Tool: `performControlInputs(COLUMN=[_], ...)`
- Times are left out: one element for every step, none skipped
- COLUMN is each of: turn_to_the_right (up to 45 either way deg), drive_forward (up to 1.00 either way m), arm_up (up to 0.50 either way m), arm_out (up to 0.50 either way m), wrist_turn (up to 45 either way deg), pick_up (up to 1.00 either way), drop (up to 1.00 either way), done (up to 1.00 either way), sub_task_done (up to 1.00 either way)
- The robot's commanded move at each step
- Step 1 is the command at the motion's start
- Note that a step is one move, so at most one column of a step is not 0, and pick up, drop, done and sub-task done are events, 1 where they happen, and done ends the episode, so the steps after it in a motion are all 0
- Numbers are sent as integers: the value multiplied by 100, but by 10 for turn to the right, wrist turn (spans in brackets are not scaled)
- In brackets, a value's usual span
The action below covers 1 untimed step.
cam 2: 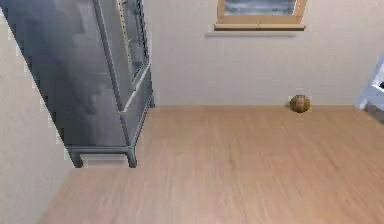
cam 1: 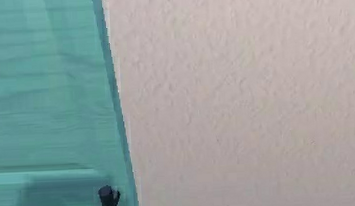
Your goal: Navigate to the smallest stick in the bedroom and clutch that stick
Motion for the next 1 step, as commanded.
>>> performControlInputs(turn_to_the_right=[450], drive_forward=[0], arm_up=[0], arm_out=[0], wrist_turn=[0], pick_up=[0], drop=[0], done=[0], sub_task_done=[0])
